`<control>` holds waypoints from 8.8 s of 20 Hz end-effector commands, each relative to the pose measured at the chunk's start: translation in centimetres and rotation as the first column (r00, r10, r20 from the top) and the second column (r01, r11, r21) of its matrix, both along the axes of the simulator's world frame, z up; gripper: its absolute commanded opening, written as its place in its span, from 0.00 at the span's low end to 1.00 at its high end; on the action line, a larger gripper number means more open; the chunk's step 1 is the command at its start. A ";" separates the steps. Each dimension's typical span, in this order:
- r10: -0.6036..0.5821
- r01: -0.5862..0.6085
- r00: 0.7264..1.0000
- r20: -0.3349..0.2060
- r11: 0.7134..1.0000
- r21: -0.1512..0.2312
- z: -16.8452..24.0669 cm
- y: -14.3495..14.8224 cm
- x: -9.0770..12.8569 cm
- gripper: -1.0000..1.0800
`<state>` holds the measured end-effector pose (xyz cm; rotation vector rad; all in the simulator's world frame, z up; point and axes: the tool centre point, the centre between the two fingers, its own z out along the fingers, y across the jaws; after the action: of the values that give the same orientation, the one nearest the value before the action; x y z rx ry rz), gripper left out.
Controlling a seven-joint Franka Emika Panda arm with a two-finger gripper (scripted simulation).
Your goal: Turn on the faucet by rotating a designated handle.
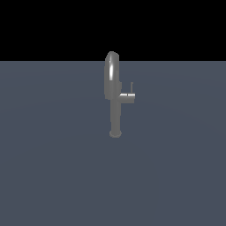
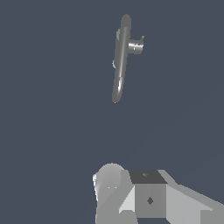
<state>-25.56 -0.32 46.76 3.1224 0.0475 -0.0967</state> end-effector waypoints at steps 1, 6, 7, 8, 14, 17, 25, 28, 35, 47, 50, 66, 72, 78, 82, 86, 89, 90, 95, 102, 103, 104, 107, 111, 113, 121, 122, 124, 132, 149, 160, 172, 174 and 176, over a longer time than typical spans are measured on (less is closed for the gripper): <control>0.000 0.000 1.000 0.000 1.000 0.000 0.0 0.0 0.0 0.00; -0.010 0.010 1.000 -0.009 1.000 0.009 0.0 0.0 0.3 0.00; -0.015 0.015 1.000 -0.012 1.000 0.013 0.0 0.1 0.5 0.00; -0.020 0.020 1.000 -0.017 1.000 0.017 -0.1 0.1 0.6 0.00; -0.068 0.071 0.996 -0.061 0.996 0.059 -0.2 0.2 2.2 0.00; -0.102 0.110 0.990 -0.094 0.990 0.089 -0.4 0.3 3.3 0.00; -0.213 0.256 0.951 -0.223 0.949 0.183 -1.3 0.1 7.4 0.00; -0.253 0.316 0.927 -0.278 0.924 0.216 -1.8 0.0 9.0 0.00; -0.330 0.463 0.849 -0.413 0.842 0.278 -3.4 -0.7 12.9 0.00; -0.396 0.713 0.642 -0.657 0.622 0.322 -7.7 -2.6 19.2 0.00; -0.394 0.772 0.575 -0.717 0.551 0.317 -9.1 -3.3 20.6 0.00; -0.243 0.981 0.176 -0.954 0.123 0.149 -19.0 -6.1 26.0 0.00; -0.151 0.998 0.055 -0.987 -0.006 0.056 -22.5 -6.4 26.8 0.00; -0.086 0.997 -0.016 -0.996 -0.081 -0.009 -24.8 -6.4 27.1 0.00; -0.063 0.994 -0.038 -0.997 -0.105 -0.031 -25.5 -6.3 27.1 0.00; -0.058 0.993 -0.042 -0.997 -0.110 -0.036 -25.7 -6.3 27.1 0.00; -0.059 0.993 -0.042 -0.997 -0.109 -0.036 -25.7 -6.3 27.1 0.00; -0.059 0.993 -0.042 -0.997 -0.109 -0.036 -25.5 -6.2 26.9 0.00; -0.058 0.993 -0.042 -0.997 -0.109 -0.035 -24.8 -6.1 25.5 0.00; -0.058 0.993 -0.042 -0.997 -0.109 -0.035 -24.5 -6.0 24.3 0.00; -0.058 0.993 -0.042 -0.997 -0.109 -0.035 -24.5 -5.9 23.9 0.00; -0.058 0.993 -0.042 -0.997 -0.109 -0.035 -24.4 -5.9 23.6 0.00; -0.058 0.993 -0.042 -0.997 -0.109 -0.035 -24.3 -5.8 22.6 0.00; -0.064 0.993 -0.028 -0.998 -0.115 -0.021 -24.0 -5.9 22.8 0.00; -0.062 0.993 -0.031 -0.998 -0.113 -0.024 -24.4 -5.8 22.0 0.00; -0.064 0.994 -0.017 -0.998 -0.112 -0.010 -24.4 -5.7 20.5 0.00; -0.063 0.994 -0.021 -0.998 -0.112 -0.013 -24.9 -5.6 20.1 0.00; -0.061 0.994 -0.028 -0.998 -0.111 -0.021 -25.9 -5.5 19.3 0.00; -0.061 0.994 -0.015 -0.998 -0.109 -0.008 -27.4 -5.5 18.7 0.00; -0.058 0.993 -0.040 -0.998 -0.109 -0.033 -33.0 -5.5 18.7 0.00; -0.057 0.994 -0.030 -0.998 -0.108 -0.024 -34.0 -5.7 20.8 0.00; -0.045 0.995 -0.021 -0.999 -0.096 -0.016 -33.3 -6.0 22.1 0.00; -0.049 0.995 -0.027 -0.998 -0.100 -0.022 -34.0 -6.0 22.6 0.00; -0.053 0.994 -0.033 -0.998 -0.104 -0.028 -34.6 -5.9 23.1 0.00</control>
<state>-3.02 -7.53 13.05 2.3895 -2.6057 -2.3620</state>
